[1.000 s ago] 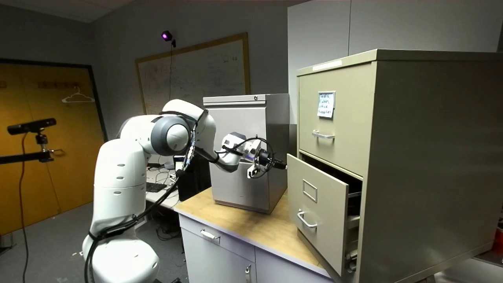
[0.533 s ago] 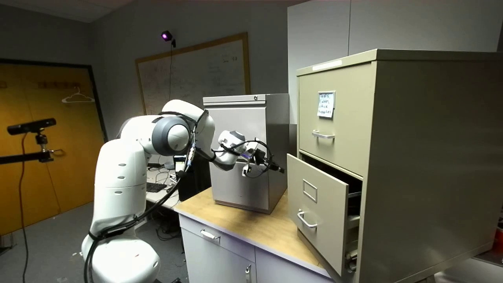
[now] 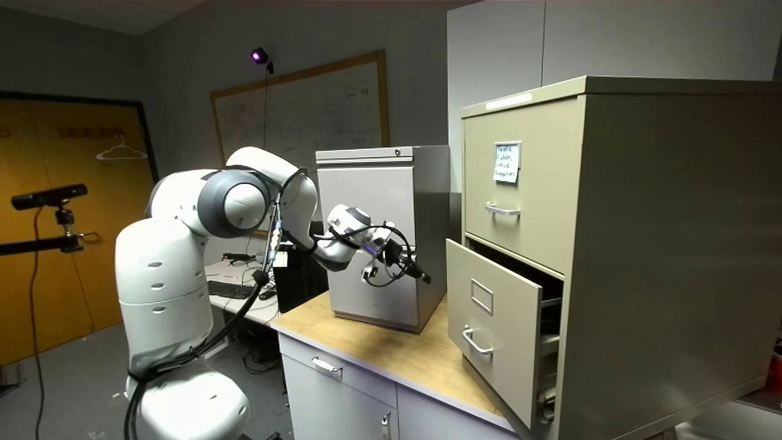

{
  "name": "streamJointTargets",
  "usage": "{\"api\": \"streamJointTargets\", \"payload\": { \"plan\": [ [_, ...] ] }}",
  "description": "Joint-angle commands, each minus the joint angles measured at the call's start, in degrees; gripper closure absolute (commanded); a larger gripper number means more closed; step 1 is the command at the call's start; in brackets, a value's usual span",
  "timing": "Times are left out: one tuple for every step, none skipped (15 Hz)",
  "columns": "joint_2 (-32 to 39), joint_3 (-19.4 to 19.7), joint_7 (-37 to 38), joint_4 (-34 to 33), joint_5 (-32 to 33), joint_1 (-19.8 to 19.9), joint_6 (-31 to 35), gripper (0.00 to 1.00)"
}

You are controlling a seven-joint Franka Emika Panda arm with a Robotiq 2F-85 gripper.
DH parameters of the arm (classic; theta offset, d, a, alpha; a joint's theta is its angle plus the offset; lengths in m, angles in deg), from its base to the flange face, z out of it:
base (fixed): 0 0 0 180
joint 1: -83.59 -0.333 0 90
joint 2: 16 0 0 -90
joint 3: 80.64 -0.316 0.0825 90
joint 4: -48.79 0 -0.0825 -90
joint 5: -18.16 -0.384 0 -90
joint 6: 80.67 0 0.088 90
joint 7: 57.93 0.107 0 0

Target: Close the bottom drawer of the right cabinet

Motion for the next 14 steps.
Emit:
{"api": "streamJointTargets", "payload": {
  "plan": [
    [-5.36, 2.09, -1.53, 6.37, -1.17, 1.37, -0.85, 1.00],
    [-5.98, 2.65, -1.26, 7.26, -1.03, 1.83, -1.25, 1.00],
    [-6.87, 3.38, -1.48, 8.33, -1.29, 2.46, -1.17, 1.00],
    [-7.22, 3.94, -1.09, 8.87, -1.03, 2.99, -1.50, 1.00],
    [-7.49, 4.50, -0.60, 9.23, -0.54, 3.56, -1.91, 1.00],
    [-7.67, 5.01, -0.37, 9.37, -0.33, 4.08, -2.28, 1.00],
    [-7.57, 5.43, 0.71, 9.08, 0.68, 4.64, -2.97, 1.00],
    [-7.40, 5.82, 1.11, 8.72, 1.19, 5.14, -3.22, 1.00],
    [-6.99, 6.10, 2.32, 8.05, 2.60, 5.61, -3.81, 1.00],
    [-6.62, 6.25, 3.68, 7.54, 4.51, 5.95, -4.37, 1.00],
    [-6.30, 6.38, 5.10, 7.11, 6.89, 6.17, -4.74, 1.00],
    [-5.98, 6.42, 6.45, 6.76, 9.01, 6.32, -5.41, 1.00],
    [-5.70, 6.38, 7.81, 6.49, 11.02, 6.34, -5.73, 1.00],
    [-5.57, 6.26, 8.72, 6.58, 11.81, 6.13, -5.99, 1.00]
  ]
}}
